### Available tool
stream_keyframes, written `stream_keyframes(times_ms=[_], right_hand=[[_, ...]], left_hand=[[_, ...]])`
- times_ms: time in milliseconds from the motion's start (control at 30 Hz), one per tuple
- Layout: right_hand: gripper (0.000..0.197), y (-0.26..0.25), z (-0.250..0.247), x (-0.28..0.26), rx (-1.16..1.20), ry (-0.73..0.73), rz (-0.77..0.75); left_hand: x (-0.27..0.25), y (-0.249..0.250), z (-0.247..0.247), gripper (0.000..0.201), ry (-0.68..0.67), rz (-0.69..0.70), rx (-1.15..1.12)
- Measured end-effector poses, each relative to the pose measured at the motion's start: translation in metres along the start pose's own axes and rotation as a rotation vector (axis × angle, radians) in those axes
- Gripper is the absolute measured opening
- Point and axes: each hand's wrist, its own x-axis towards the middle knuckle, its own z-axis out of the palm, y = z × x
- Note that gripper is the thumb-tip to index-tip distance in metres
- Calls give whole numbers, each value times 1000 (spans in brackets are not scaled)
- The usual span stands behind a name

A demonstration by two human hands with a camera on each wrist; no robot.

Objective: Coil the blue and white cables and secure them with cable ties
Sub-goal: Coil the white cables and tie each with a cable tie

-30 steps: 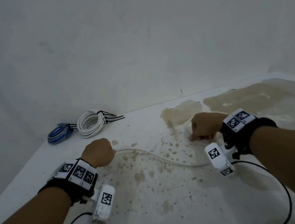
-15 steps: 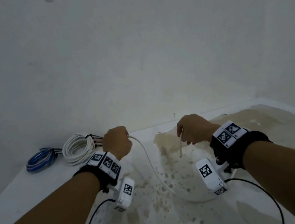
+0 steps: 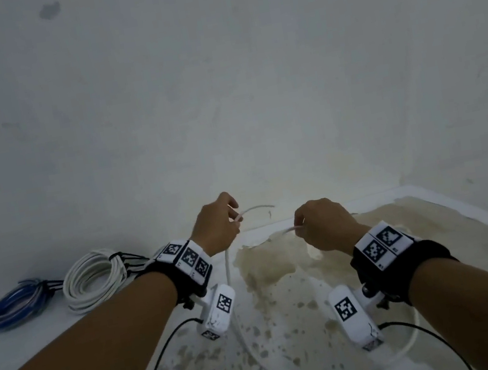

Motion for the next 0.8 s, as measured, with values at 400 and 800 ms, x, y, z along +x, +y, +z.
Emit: stream_keyframes(times_ms=[400,800], right_hand=[[30,13,-33,19,599,395,350],[34,-46,-37,15,1370,633,578]], left_hand=[[-11,40,-19,36,-151,-194,186],[-124,60,15,43,-550,-976,-915]])
